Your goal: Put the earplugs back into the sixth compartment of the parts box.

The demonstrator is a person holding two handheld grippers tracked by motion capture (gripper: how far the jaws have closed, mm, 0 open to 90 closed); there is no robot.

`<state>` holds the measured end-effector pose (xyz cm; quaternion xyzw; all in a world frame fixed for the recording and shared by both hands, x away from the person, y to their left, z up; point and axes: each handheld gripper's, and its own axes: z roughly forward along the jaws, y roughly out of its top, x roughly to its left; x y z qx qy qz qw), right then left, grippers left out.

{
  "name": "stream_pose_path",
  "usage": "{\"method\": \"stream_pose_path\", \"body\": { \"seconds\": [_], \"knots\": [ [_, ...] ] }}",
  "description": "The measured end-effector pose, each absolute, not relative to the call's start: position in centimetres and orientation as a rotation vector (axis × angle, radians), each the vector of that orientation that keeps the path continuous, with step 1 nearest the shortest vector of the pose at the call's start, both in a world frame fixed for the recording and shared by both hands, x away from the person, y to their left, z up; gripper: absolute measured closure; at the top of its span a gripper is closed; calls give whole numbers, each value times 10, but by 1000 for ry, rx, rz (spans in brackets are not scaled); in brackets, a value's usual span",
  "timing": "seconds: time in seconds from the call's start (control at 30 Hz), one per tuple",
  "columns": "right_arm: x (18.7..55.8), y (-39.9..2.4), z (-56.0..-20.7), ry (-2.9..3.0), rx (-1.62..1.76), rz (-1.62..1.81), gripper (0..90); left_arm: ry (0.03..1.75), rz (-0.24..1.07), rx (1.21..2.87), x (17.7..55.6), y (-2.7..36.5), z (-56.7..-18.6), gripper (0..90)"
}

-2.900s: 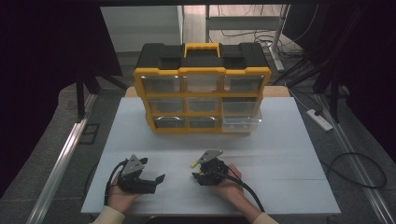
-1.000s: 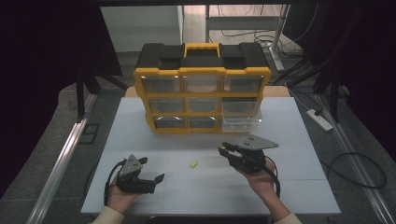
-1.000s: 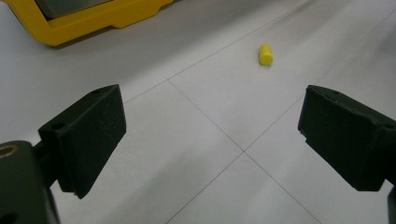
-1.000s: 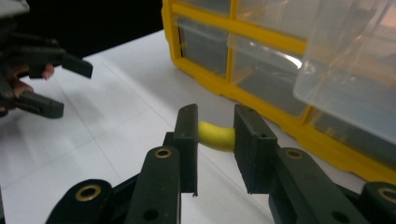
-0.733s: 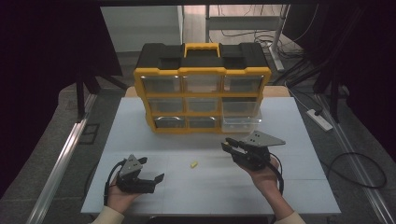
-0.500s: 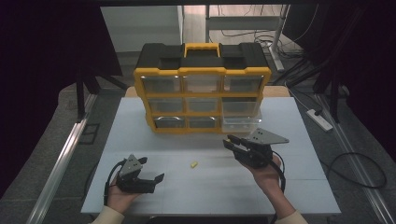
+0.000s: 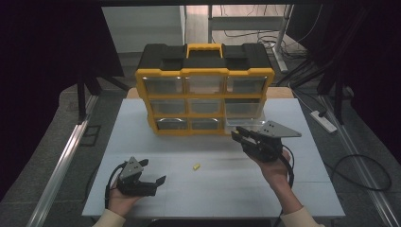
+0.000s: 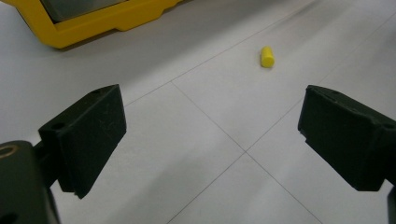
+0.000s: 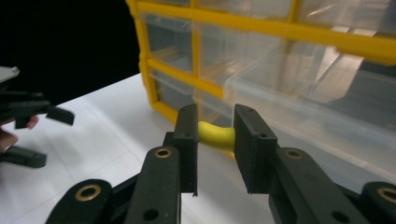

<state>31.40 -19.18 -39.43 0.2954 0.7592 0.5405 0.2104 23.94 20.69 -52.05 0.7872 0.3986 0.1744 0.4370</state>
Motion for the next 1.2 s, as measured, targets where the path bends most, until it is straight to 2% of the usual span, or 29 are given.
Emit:
{"method": "stream_pose_path", "body": {
  "seconds": [0.37, 0.67, 1.0, 1.07, 1.13, 1.2],
  "knots": [
    [340, -201, -377, 2056, 851, 1458, 708, 994, 432, 1959, 240, 207, -521, 76],
    [347, -202, -357, 2023, 836, 1460, 708, 990, 434, 1960, 239, 207, -521, 77],
    [375, -210, -357, 2027, 939, 1382, 688, 991, 433, 1962, 240, 207, -521, 78],
    [377, -211, -359, 2022, 958, 1369, 638, 991, 433, 1962, 240, 208, -520, 77],
    [379, -212, -360, 2024, 977, 1366, 448, 992, 433, 1961, 240, 208, -520, 78],
    [377, -210, -360, 1998, 978, 1339, 365, 992, 434, 1960, 240, 208, -520, 77]
  ]
}}
